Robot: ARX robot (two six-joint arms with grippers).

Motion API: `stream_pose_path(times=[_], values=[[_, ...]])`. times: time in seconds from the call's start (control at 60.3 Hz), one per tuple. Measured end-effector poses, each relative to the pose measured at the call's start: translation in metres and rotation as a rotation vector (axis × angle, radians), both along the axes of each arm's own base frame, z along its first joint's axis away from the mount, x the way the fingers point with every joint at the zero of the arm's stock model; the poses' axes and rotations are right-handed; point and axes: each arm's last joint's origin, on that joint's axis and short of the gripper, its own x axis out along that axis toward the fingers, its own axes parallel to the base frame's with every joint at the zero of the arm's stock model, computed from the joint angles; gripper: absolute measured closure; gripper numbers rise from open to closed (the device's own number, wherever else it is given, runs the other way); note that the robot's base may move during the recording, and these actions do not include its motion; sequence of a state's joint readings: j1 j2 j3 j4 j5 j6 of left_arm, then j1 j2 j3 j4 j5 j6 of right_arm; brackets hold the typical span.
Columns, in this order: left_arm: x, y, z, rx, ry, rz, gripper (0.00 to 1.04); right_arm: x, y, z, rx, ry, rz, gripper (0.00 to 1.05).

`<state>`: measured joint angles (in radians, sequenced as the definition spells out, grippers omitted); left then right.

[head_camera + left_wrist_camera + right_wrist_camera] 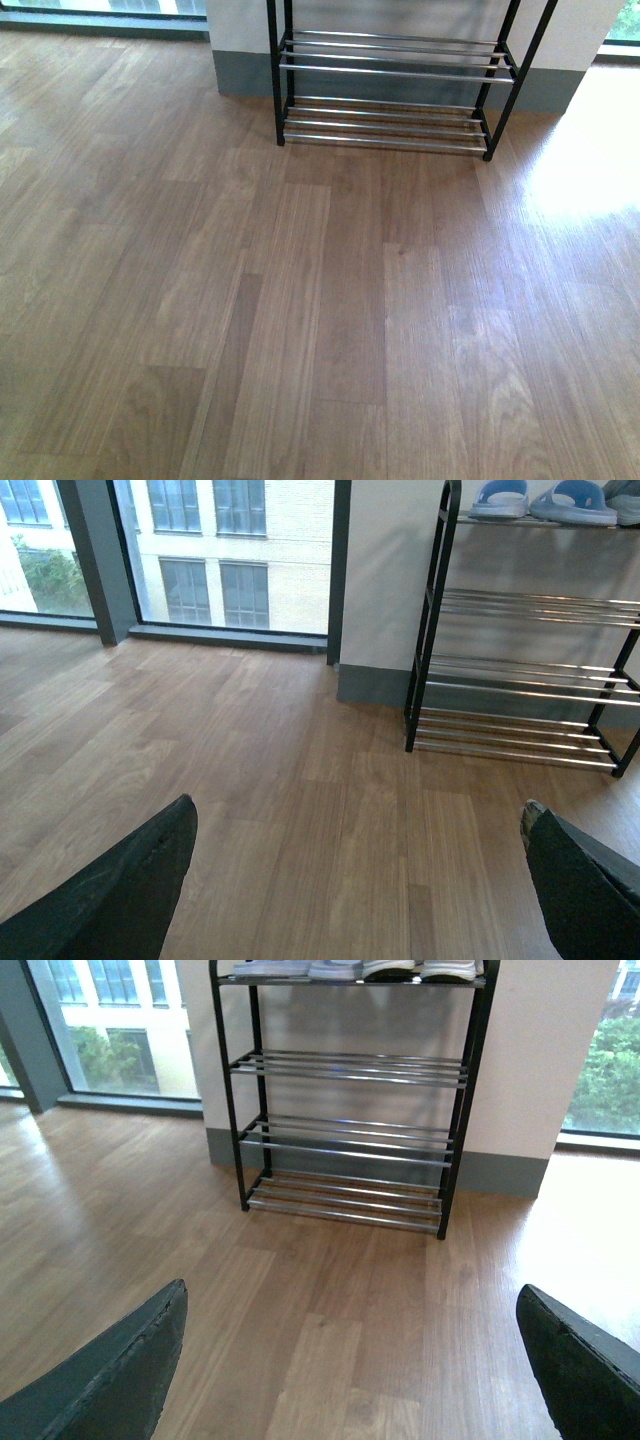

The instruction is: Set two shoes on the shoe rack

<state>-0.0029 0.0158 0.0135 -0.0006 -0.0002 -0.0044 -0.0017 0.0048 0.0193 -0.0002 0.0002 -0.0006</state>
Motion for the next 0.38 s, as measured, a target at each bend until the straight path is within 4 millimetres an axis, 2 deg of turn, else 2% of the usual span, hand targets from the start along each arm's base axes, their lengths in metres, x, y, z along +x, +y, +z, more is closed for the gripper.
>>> stream_pose_path(times=[0.381], values=[[0.0000,0.0000,0.0000,0.000,0.000,0.000,0.09,-0.0001,0.0000,0.0001,0.000,-0.002,0.000,0.09]])
